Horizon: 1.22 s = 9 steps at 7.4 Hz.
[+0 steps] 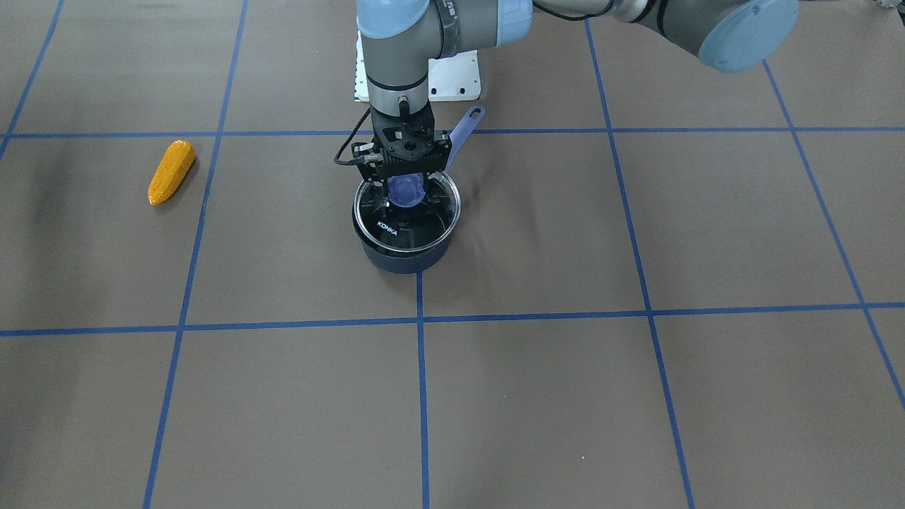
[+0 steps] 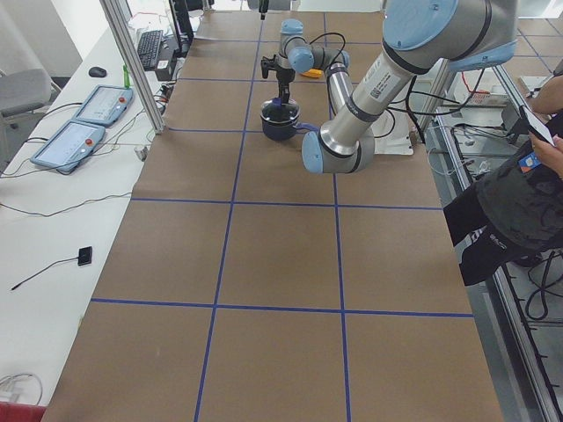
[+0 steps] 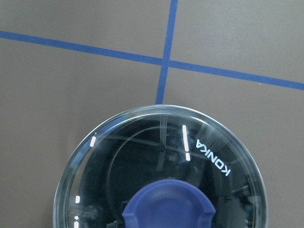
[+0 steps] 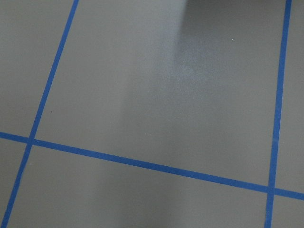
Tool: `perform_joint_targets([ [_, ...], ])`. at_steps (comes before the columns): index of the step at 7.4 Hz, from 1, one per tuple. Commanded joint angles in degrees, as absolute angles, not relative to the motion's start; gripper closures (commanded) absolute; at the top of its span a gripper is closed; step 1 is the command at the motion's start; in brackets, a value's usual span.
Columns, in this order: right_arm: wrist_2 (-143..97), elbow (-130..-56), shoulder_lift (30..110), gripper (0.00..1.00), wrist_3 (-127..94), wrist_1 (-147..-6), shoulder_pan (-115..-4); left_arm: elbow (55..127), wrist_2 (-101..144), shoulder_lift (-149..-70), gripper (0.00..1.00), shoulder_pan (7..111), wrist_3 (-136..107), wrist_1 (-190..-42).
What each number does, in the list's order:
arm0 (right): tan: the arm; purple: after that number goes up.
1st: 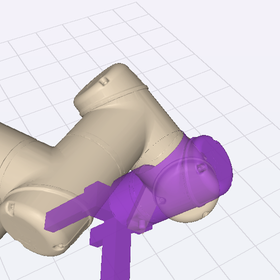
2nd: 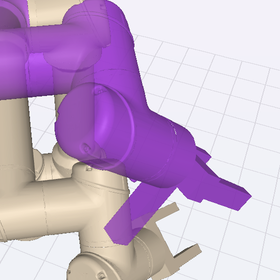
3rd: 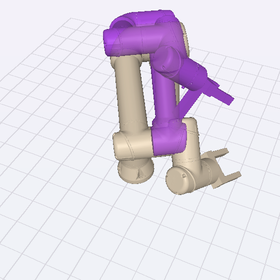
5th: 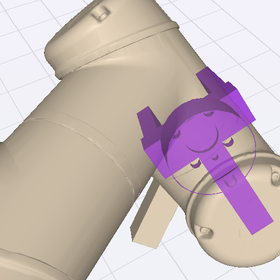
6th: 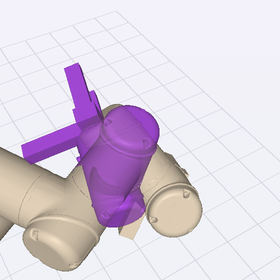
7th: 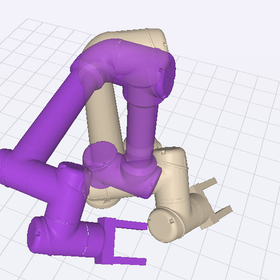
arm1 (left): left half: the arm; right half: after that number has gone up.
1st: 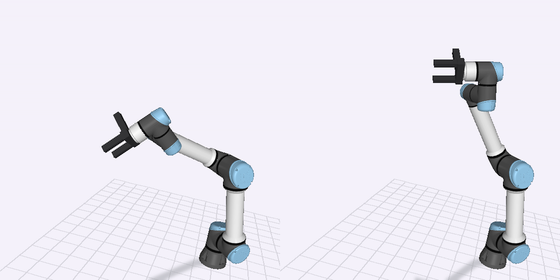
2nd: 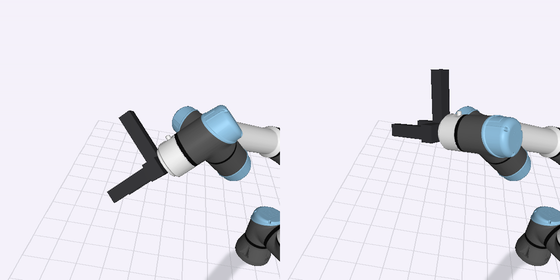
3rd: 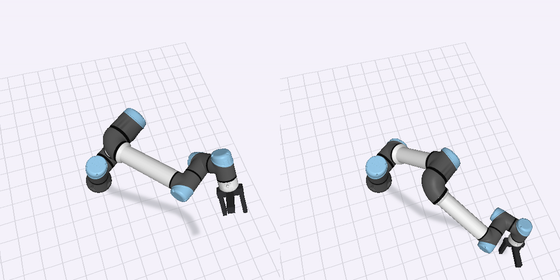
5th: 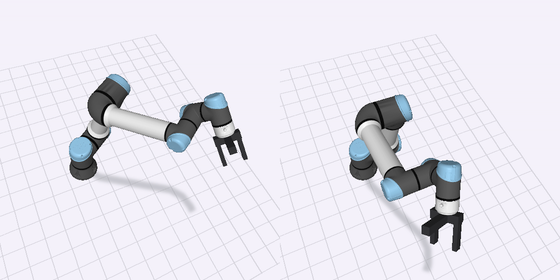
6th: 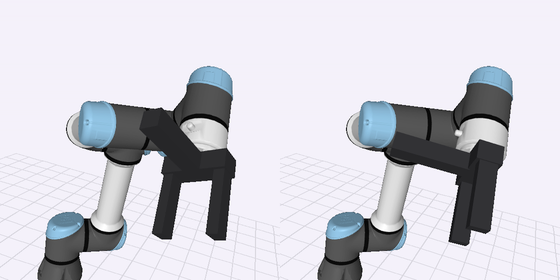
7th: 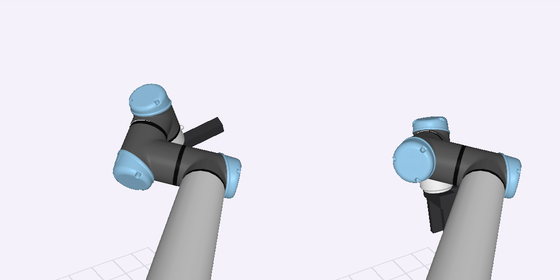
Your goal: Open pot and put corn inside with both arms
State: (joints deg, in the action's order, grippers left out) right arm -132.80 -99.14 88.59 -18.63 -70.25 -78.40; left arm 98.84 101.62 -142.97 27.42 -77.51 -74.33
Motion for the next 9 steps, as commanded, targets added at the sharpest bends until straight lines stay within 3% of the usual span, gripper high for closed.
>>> perform_joint_targets([
  [1, -132.8, -99.14, 88.59, 0.0, -18.63, -70.22, -78.4, 113.41, 102.13, -131.63, 0.78, 30.21, -66.69, -72.25],
  [3, -132.8, -99.14, 88.68, 0.0, -18.63, -70.22, -78.31, 117.94, 103.96, -122.39, 0.78, 35.65, -55.86, -73.64],
  [6, -132.8, -99.14, 88.86, 0.0, -18.63, -70.22, -78.13, 117.86, 112.91, -102.72, 0.78, 43.92, -39.78, -91.88],
  [9, -131.84, -99.14, 88.94, 0.0, -18.63, -70.22, -77.87, 117.43, 117.15, -87.94, 0.78, 47.99, -25.78, -101.73],
])
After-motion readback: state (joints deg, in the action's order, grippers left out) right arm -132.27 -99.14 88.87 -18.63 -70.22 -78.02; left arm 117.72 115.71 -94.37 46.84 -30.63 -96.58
